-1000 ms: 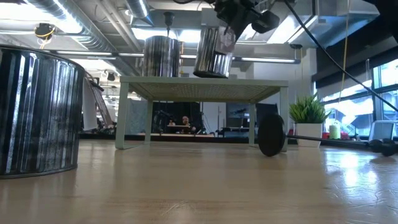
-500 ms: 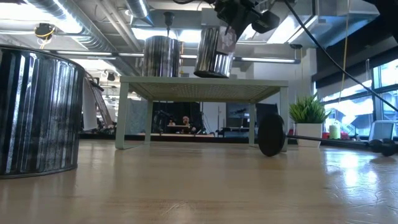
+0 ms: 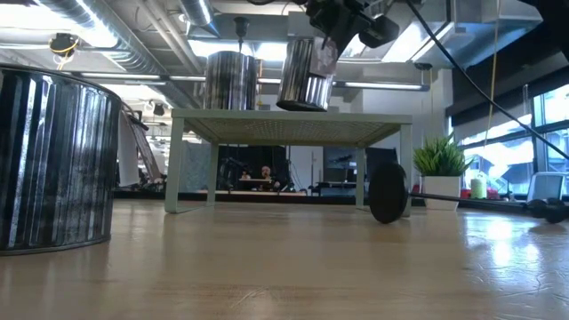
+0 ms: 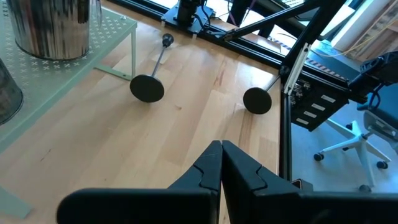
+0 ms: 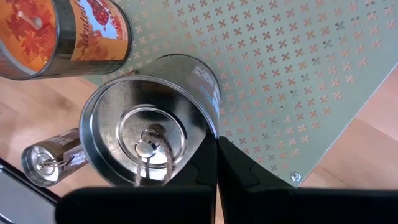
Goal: Pick & Place candle stick holders
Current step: Put the top brown scented candle on the shelf aligned with the other scented candle
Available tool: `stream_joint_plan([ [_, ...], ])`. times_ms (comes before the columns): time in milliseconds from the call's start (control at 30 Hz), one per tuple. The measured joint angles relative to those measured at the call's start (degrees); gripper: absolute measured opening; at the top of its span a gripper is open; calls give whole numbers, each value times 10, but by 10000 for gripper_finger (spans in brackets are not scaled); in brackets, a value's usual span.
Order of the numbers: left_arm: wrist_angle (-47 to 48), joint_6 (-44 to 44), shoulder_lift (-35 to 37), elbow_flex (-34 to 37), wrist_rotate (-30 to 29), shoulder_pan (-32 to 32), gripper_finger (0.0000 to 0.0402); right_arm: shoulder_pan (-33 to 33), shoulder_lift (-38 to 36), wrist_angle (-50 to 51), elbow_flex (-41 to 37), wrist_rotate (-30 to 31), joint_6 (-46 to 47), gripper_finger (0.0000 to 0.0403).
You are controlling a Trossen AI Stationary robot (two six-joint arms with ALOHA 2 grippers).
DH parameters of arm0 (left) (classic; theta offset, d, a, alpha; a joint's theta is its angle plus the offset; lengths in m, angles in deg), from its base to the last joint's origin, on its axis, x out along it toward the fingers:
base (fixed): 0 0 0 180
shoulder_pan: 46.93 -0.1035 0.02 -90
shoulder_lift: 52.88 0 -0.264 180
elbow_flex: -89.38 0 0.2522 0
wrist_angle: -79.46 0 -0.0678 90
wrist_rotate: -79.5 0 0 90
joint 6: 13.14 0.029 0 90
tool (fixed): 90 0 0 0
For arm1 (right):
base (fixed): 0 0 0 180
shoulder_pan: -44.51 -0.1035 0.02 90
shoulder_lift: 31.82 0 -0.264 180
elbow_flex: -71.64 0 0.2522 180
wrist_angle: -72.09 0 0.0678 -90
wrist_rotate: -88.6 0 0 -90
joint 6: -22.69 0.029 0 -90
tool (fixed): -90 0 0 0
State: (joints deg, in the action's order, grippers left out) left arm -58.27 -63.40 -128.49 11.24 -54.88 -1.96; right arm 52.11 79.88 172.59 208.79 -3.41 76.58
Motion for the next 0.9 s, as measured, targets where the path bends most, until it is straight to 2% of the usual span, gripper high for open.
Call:
stream_joint_plan([
  [633, 0, 0, 0, 0, 0, 0, 2, 1, 0, -12, 0, -4, -16, 12],
  [900, 0, 3, 0, 0, 0, 0, 2, 3, 19, -14, 0, -29, -23, 13],
])
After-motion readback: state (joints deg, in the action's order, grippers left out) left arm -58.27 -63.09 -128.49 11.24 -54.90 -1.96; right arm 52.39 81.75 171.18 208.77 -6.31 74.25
